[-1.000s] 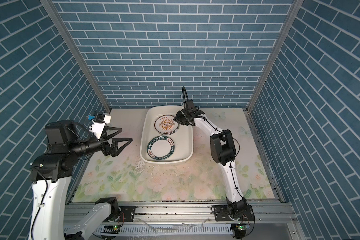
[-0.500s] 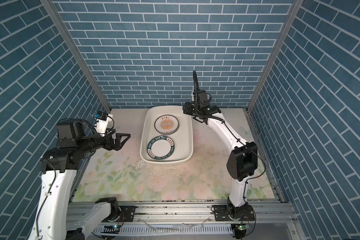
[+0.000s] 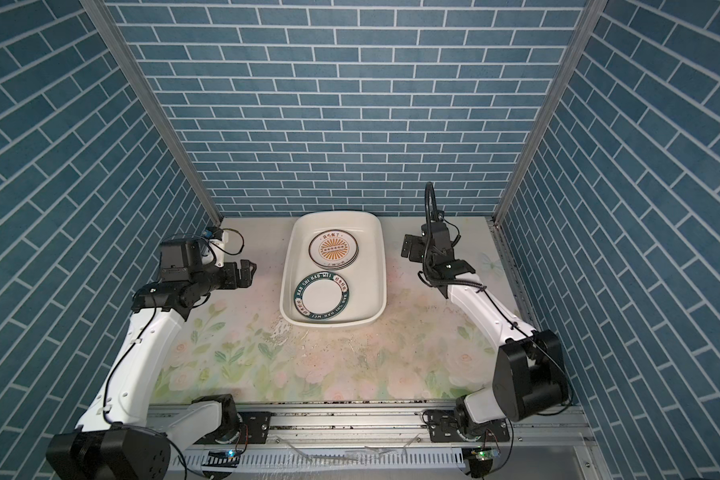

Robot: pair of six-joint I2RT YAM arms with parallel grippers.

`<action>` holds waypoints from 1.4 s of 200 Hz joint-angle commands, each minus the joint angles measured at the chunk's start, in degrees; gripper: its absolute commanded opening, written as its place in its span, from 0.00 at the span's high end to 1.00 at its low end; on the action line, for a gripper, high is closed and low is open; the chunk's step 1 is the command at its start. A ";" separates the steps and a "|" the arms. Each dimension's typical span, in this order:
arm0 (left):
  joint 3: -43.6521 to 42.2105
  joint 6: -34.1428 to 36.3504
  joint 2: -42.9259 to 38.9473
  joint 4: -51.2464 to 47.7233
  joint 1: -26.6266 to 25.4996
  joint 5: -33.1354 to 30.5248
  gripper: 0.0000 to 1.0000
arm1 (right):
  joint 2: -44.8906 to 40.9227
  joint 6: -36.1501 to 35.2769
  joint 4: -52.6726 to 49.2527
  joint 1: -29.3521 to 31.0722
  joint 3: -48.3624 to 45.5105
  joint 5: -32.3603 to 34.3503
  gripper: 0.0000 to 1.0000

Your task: Place the plates into the plastic bin on the countertop

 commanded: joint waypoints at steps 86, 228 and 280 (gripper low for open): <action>-26.15 -2.58 4.02 47.06 4.09 -9.58 0.01 | -6.09 -12.02 30.40 -12.98 -25.52 11.31 0.01; -49.30 -2.26 27.20 107.13 3.93 0.01 0.01 | 9.54 -12.74 69.02 -24.26 -44.34 -7.71 0.01; -46.66 -1.18 27.28 102.94 4.46 6.03 0.00 | 9.33 -13.05 50.44 -25.43 -34.50 -11.41 0.01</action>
